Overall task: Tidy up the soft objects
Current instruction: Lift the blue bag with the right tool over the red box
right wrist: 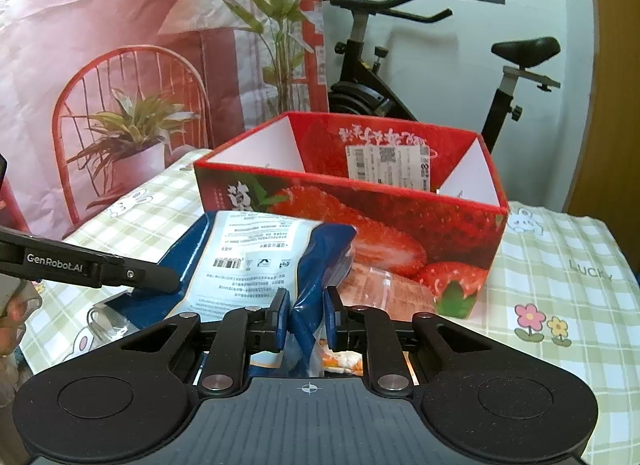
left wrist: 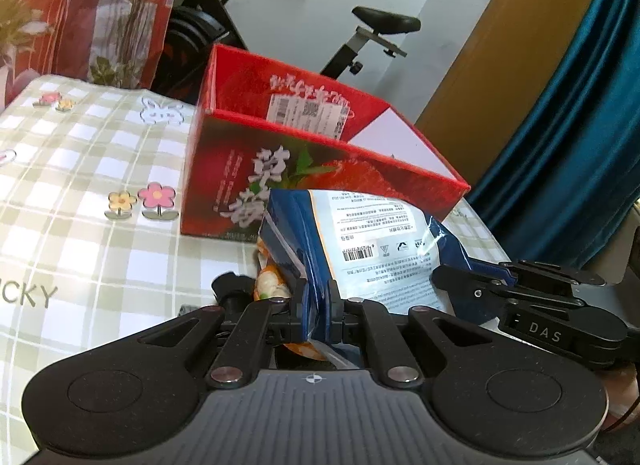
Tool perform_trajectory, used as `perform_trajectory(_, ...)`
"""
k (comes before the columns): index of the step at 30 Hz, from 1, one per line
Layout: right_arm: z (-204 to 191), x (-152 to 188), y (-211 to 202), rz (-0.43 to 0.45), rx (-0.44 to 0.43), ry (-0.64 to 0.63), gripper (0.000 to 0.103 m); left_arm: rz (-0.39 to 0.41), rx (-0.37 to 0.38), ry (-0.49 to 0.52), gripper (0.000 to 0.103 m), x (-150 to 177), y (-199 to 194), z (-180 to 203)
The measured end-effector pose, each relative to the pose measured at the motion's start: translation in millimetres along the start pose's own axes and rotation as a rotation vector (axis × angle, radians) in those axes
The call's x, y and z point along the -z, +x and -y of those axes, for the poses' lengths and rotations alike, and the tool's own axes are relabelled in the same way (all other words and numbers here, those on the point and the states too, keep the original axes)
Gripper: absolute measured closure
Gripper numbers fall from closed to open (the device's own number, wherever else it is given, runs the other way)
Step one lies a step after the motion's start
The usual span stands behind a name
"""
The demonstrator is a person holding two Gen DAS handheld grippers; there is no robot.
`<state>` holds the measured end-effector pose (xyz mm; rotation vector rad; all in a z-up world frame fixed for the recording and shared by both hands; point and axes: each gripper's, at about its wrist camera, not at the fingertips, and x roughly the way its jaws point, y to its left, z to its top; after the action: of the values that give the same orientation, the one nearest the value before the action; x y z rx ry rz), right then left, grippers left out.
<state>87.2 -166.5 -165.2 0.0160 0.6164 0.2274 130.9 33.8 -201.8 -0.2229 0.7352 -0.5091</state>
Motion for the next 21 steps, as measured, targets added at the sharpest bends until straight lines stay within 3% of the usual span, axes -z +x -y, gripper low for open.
perform_trajectory(11,4,-53,-23,0.129,-0.038,-0.051,0.089,0.151,-0.016,0.116,0.095,-41,-31,23)
perform_trajectory(21,36,-123,6,0.173,-0.022,-0.115,0.089,0.211,-0.063,0.204,0.095,-111,0,34)
